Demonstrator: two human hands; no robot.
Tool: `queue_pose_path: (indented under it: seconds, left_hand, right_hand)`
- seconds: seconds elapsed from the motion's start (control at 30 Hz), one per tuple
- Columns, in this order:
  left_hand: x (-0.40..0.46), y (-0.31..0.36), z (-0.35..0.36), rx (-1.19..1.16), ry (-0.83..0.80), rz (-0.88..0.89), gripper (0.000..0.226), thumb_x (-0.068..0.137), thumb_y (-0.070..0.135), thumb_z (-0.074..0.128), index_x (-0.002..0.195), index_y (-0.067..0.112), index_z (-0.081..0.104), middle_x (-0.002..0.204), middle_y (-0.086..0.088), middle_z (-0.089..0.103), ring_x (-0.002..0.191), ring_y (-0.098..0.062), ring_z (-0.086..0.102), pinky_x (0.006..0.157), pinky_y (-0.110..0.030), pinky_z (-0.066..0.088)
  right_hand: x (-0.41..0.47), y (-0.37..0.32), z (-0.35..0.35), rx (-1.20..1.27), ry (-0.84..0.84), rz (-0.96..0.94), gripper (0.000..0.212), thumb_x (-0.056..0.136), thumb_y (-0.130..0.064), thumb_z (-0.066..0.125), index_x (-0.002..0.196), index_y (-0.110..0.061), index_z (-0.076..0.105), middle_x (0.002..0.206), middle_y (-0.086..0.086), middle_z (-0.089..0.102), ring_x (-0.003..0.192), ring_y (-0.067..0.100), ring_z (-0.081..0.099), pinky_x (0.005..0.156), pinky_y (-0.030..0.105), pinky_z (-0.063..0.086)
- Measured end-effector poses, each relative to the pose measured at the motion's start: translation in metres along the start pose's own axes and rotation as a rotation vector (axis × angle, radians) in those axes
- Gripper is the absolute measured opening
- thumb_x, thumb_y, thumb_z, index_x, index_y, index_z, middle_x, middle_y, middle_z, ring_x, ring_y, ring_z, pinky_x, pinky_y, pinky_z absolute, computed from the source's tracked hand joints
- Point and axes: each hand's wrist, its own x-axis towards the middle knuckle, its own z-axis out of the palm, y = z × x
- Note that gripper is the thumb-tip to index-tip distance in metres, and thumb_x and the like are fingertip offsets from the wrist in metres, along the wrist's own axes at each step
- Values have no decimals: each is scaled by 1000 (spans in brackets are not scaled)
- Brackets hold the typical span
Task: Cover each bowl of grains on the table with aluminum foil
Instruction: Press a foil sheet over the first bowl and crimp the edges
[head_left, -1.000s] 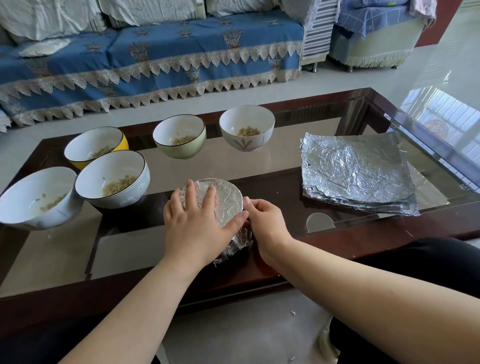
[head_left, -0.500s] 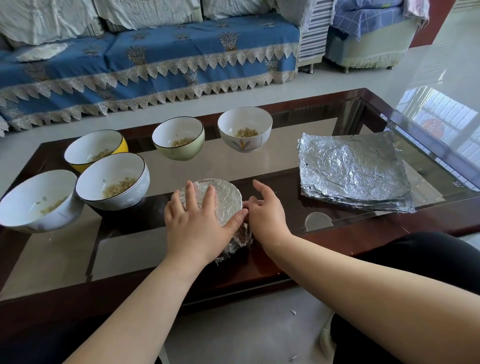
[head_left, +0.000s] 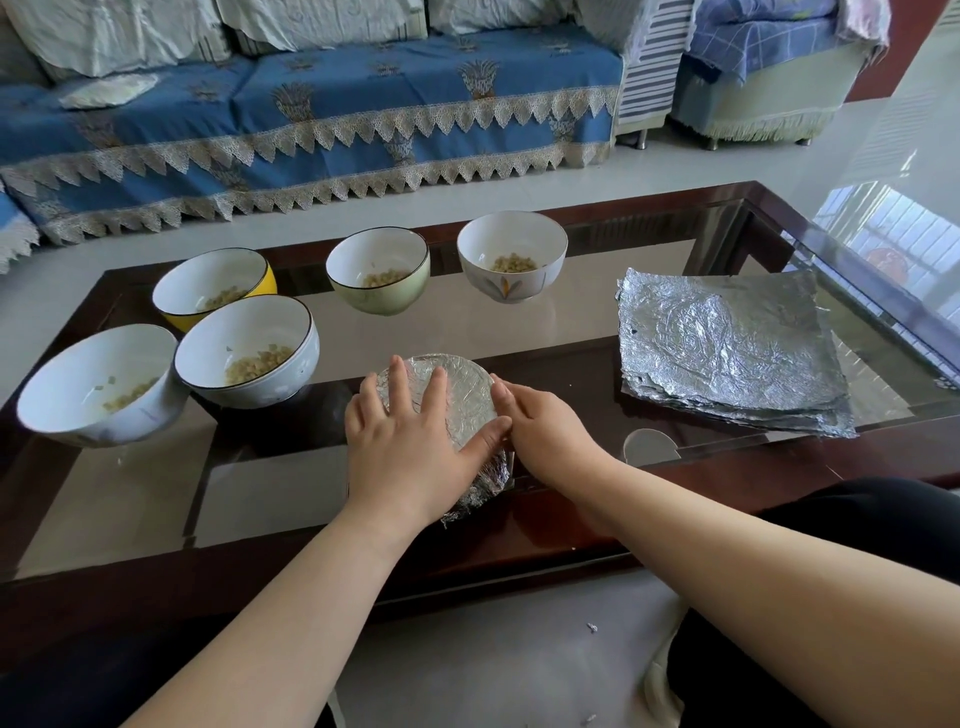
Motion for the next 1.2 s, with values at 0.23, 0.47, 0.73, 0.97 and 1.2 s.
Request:
queue_pose_path:
  seconds: [0.23,0.47,0.73,0.97,1.2]
  left_hand:
    - [-1,-4,-15,-105,-96,-11,115,62,94,-8,157,31,7,166,-10,0,150,-36,3,118,-51,11]
    - [-11,-11,-19,-80,-59,9,120,58,97,3,154,28,-19,165,-8,-10,150,-36,-1,119,-52,9]
    - [8,-19,-3,-52,-66,219,119,54,98,0,156,36,-6,165,-3,-13,152,-25,-11,121,-46,1]
    - [6,-15,0,-31,-12,200,125,50,100,-13,157,36,3,166,-5,-6,151,-27,-2,120,-47,7]
    - [3,-12,0,-41,40,170,120,57,99,-6,156,35,12,166,-8,3,150,-29,5,119,-49,13]
  right_hand:
    - [11,-5,-8,17,-13,7,36,104,-33,39,124,-19,66,95,2,71,88,14,63,79,26,44]
    - [25,-5,-18,-30,-47,58,46,101,-39,43,110,2,63,91,21,66,76,20,54,71,31,40]
    - [17,-6,-12,74,6,130,48,103,-38,39,103,2,65,63,0,50,58,13,46,58,28,32]
    - [10,-6,0,344,43,214,48,105,-35,34,121,3,59,129,17,60,124,26,52,98,32,40]
    - [16,3,5,527,-48,267,41,104,-41,35,115,-15,64,116,-7,67,107,6,59,96,25,45]
